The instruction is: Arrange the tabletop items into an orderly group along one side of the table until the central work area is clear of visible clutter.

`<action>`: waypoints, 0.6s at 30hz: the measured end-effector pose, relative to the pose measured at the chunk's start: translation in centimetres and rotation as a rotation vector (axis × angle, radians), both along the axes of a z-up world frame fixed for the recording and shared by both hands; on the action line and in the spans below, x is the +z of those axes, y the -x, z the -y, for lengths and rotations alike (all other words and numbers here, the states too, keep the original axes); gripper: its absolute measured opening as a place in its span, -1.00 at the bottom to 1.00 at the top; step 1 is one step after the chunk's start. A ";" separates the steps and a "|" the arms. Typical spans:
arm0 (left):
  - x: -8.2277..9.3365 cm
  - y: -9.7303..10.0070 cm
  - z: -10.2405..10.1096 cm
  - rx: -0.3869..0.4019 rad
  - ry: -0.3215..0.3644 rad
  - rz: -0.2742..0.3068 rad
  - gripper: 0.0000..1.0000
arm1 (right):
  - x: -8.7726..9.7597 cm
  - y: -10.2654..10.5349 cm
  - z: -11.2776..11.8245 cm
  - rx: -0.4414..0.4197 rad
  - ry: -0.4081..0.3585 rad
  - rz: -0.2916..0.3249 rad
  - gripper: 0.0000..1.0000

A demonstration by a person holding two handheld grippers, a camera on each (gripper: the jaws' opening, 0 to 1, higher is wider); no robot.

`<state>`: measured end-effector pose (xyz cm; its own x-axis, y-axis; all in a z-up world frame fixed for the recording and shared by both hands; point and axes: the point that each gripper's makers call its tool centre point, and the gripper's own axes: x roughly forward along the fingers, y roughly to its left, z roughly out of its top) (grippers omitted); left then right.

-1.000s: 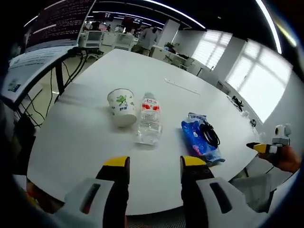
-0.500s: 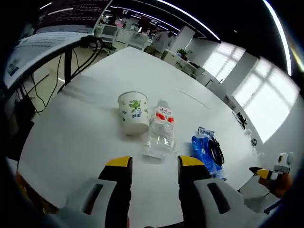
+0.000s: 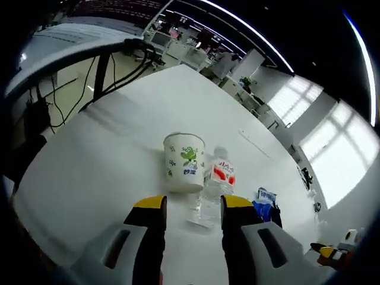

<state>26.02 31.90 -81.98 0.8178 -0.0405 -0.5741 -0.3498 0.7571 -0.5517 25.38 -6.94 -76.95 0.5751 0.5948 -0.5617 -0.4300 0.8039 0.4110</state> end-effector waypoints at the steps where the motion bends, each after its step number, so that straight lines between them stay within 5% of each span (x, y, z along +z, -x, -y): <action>1: -0.2 -0.3 -0.3 0.005 0.004 -0.001 -0.33 | -0.2 -0.2 0.2 -0.006 -0.007 -0.003 0.17; 12: 0.6 -2.5 -0.2 0.031 0.049 0.008 -0.27 | 0.0 -0.3 0.4 -0.009 -0.024 0.002 0.17; 18: -0.1 -3.6 0.1 0.020 0.040 -0.037 -0.22 | 0.0 -0.2 1.2 -0.022 -0.028 0.001 0.17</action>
